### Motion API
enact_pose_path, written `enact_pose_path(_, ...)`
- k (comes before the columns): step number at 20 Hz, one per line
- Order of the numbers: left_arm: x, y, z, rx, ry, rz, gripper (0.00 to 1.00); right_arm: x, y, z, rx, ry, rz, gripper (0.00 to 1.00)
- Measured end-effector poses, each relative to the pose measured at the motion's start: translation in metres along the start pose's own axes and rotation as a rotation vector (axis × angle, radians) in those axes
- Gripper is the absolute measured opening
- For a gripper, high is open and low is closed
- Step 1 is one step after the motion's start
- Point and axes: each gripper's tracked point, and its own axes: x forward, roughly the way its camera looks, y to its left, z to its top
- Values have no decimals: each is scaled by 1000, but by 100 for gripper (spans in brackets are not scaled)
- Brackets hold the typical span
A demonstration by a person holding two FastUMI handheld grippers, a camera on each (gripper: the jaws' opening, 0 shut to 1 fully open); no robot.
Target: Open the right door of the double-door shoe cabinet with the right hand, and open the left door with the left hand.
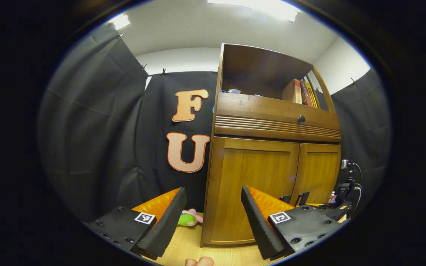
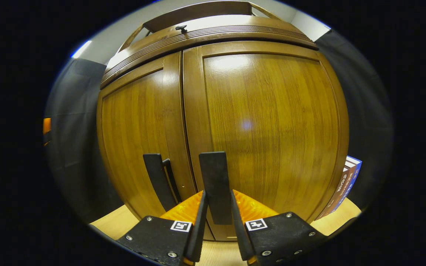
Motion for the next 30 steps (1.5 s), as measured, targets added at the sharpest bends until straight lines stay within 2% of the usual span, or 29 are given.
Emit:
enact_pose_path(6,-4,0,0,0,1,0,96,0,0,0,6,3,-20,39)
enact_pose_path(7,-5,0,-1,0,4,1,96,0,0,0,-1,1,-27,47)
enact_pose_path(8,-6,1,-1,1,6,2,96,0,0,0,-7,0,-33,36)
enact_pose_path(11,-11,7,-1,3,4,10,96,-2,0,-1,-20,-3,-44,31)
enact_pose_path(12,-12,9,1,4,1,15,96,-3,0,-2,-23,-4,-44,31)
enact_pose_path(13,-14,11,2,4,-2,21,96,-4,-1,-2,-23,-5,-45,41)
enact_pose_path(14,-15,13,3,4,-4,25,98,-8,-1,-2,-20,-11,-44,30)
enact_pose_path(21,-20,18,-2,3,8,38,96,-24,-3,-3,-18,-19,-40,29)
enact_pose_path(22,-20,18,-1,2,8,39,98,-28,-4,-3,-17,-24,-36,24)
enact_pose_path(23,-20,17,-1,2,6,38,98,-32,-4,-3,-21,-27,-33,29)
enact_pose_path(24,-20,17,-1,0,6,38,94,-37,-4,-3,-25,-31,-32,29)
enact_pose_path(25,-21,16,-1,-1,5,36,98,-42,-5,-4,-29,-32,-31,29)
enact_pose_path(26,-21,15,0,-4,4,34,94,-46,-6,-4,-34,-36,-28,38)
enact_pose_path(27,-22,14,-1,-8,5,31,94,-52,-7,-4,-39,-39,-25,20)
enact_pose_path(28,-23,12,-1,-12,6,27,96,-58,-8,-4,-39,-43,-23,28)
enact_pose_path(30,-23,11,-2,-17,9,22,96,-69,-11,-5,-42,-45,-18,28)
